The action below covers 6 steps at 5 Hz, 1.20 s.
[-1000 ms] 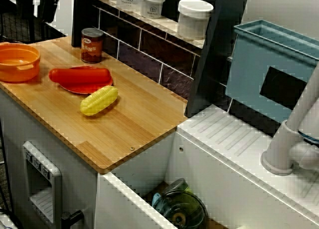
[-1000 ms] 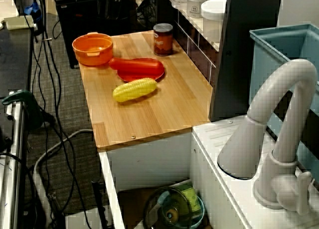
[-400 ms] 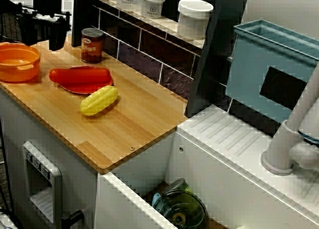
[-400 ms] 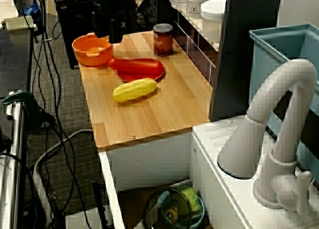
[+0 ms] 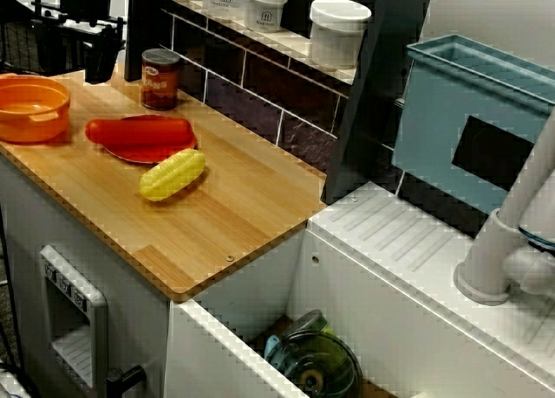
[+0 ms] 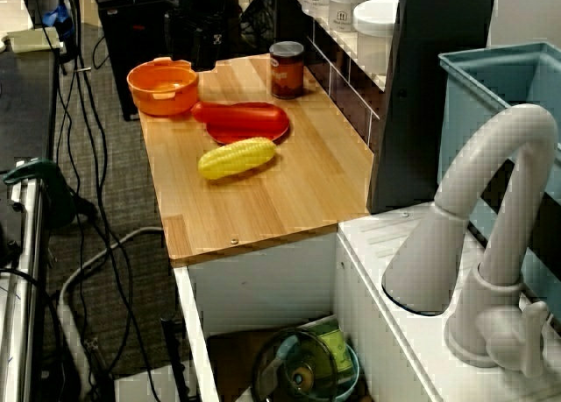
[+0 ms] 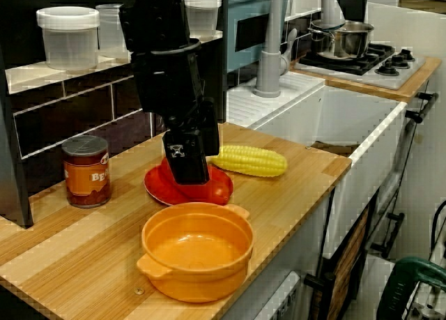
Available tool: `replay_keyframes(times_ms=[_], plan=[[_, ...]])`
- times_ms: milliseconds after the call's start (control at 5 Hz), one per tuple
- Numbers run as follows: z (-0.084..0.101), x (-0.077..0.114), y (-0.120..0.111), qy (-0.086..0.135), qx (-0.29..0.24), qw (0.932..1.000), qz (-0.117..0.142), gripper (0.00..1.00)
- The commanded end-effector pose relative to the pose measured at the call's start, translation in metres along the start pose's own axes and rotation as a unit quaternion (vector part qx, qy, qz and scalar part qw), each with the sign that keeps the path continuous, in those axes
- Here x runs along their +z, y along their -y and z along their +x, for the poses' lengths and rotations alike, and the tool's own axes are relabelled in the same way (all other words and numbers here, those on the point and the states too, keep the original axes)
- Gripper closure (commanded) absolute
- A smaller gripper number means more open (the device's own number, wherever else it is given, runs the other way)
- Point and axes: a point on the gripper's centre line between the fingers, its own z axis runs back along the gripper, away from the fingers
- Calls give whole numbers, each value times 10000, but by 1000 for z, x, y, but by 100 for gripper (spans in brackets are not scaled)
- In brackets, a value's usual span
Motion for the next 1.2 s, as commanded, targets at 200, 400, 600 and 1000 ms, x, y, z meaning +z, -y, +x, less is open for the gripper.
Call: replay_keyframes(times_ms=[200, 400, 600, 1000], plan=[[7, 17, -33, 132, -50, 9998, -140, 0], [7, 13, -34, 157, -25, 9998, -108, 0], [6, 7, -34, 230, 51, 9997, -70, 0], [8, -5, -32, 408, 404, 9982, -164, 0]])
